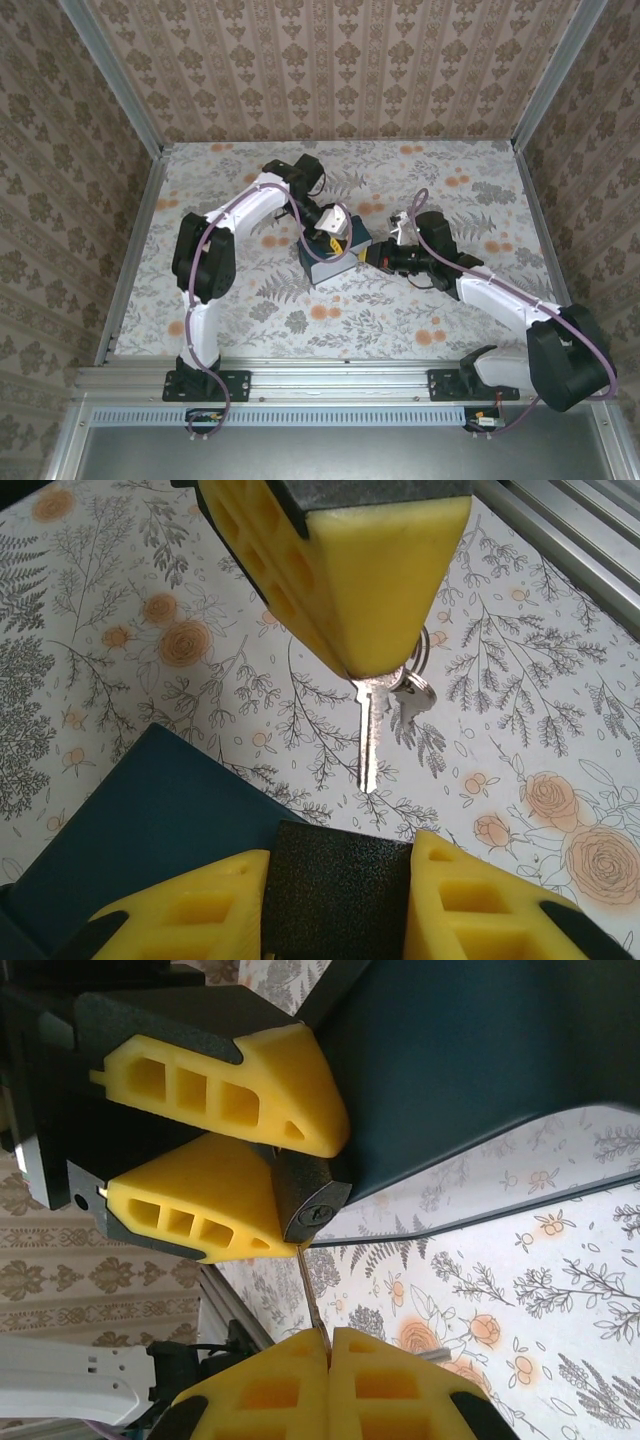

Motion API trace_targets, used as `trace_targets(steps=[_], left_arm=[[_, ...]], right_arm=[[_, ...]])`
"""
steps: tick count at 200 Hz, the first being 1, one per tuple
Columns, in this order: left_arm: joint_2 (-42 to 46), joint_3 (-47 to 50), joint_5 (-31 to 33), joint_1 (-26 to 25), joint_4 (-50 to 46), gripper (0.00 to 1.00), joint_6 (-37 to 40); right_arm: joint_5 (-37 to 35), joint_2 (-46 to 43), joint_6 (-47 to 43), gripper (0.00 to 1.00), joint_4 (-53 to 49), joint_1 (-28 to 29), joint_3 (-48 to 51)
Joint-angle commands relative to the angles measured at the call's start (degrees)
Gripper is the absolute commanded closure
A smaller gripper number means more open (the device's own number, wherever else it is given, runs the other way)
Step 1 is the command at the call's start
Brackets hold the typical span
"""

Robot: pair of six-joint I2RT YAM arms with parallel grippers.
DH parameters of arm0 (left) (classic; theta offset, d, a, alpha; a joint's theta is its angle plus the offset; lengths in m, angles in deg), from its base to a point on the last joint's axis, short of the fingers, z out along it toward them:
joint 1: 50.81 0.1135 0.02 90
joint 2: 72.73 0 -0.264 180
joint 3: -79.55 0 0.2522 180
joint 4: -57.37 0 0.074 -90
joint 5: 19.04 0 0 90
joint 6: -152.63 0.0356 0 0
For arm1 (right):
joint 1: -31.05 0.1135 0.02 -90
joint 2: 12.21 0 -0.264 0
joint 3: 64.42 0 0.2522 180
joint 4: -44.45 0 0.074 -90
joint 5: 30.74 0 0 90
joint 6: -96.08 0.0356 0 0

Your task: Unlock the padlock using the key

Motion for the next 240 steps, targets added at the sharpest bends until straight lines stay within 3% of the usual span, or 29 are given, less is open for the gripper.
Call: trace_targets(steps=[1, 89, 164, 240], left_arm=[[2.3, 0.9, -1.7, 0.7, -0.4, 0.82, -0.9], [4.1, 4.2, 0.1, 0.8, 4.4, 0.81, -3.7], [5.3, 6.0, 1.6, 0.8, 7.0, 0.80, -5.2], [5.2, 6.2, 2.1, 0.8, 7.7, 0.80, -5.6]], right_arm=[[2.9, 0.5, 1.2, 1.00, 5.1, -0.6, 1.0], [6.1, 4.6, 10.7, 1.00, 12.7, -1.9, 2.6], [4.4, 3.6, 18.9, 1.00, 14.0, -2.6, 3.9], [4.8, 4.4, 20.0, 1.00, 15.7, -2.3, 3.6]])
